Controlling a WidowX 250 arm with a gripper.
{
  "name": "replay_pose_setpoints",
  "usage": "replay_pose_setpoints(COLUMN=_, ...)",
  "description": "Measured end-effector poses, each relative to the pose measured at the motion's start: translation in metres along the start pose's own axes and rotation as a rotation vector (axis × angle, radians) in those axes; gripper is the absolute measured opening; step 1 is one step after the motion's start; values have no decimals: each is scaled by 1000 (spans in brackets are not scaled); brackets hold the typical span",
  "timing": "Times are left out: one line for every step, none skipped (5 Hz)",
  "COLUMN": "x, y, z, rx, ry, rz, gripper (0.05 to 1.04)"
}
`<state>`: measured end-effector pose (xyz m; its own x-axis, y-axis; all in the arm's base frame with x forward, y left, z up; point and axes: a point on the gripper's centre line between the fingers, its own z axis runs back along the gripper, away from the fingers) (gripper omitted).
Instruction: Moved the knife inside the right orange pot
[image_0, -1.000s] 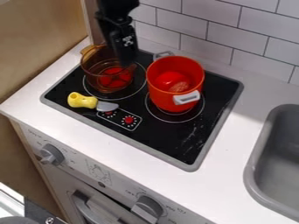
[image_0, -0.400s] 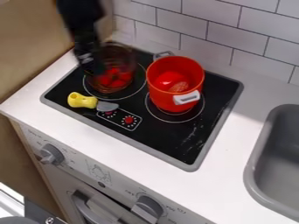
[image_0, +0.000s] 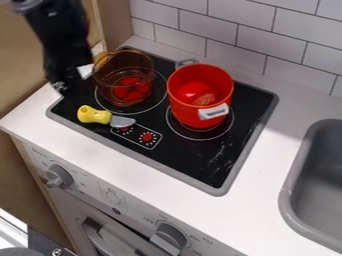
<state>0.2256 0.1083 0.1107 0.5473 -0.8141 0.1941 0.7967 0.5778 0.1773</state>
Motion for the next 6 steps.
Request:
replay_pose_setpoints(x=-7, y=4, z=-2, rx=30, ry=32, rz=-49, gripper=1000)
replay_pose_setpoints(x=-14, y=7, z=-15, rx=17, ry=45, rz=-71, gripper=1000)
replay_pose_setpoints(x=-15, y=7, z=-26, rx=28, ry=35, rz=-67, gripper=1000)
replay_pose_setpoints(x=-20, y=6, z=-35, rx=55, ry=51, rz=-57, gripper=1000)
replay_pose_setpoints(x=-24, y=5, z=-47, rx=66, ry=64, rz=-66, gripper=1000)
replay_pose_setpoints(x=-26, y=7, z=-57, rx=72, ry=68, rz=-93, gripper=1000)
